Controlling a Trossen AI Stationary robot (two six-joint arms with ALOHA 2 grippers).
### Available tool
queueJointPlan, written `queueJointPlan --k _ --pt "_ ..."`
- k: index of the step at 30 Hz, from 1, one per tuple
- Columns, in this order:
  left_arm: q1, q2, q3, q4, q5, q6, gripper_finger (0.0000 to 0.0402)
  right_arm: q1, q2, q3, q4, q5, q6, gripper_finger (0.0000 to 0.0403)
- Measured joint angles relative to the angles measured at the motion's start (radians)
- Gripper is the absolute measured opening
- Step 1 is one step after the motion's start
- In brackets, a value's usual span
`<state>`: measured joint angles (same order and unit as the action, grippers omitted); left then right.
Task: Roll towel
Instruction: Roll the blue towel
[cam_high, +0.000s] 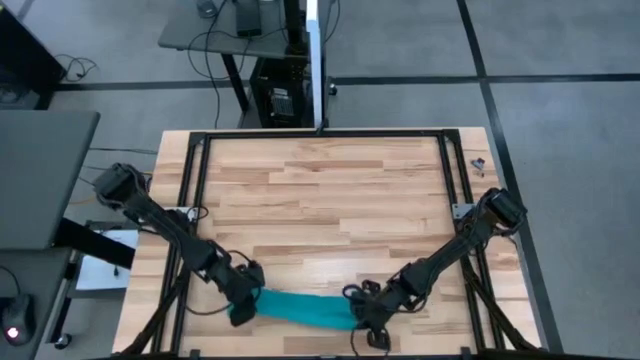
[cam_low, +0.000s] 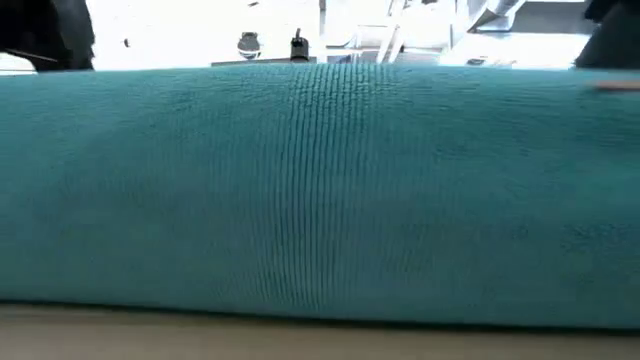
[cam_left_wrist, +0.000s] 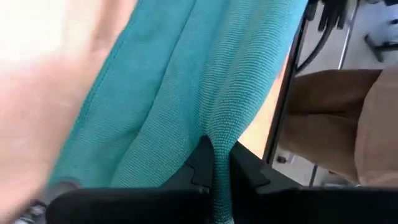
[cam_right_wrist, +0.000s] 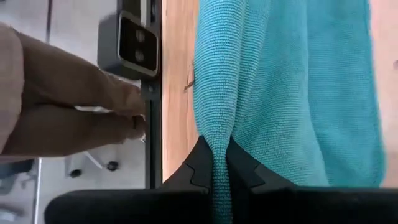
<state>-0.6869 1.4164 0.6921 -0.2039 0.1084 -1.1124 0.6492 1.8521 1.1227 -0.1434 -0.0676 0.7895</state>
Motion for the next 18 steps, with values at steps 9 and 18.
queueJointPlan --k 9,18 --pt "0.113 -0.075 -0.039 -0.04 0.06 0.151 0.0004 -0.123 -0.032 -0.001 -0.089 -0.12 -0.009 0.0002" --pt "0.284 -0.114 -0.105 -0.077 0.251 0.382 0.0004 -0.259 -0.046 -0.01 -0.039 -0.352 -0.001 0.0002"
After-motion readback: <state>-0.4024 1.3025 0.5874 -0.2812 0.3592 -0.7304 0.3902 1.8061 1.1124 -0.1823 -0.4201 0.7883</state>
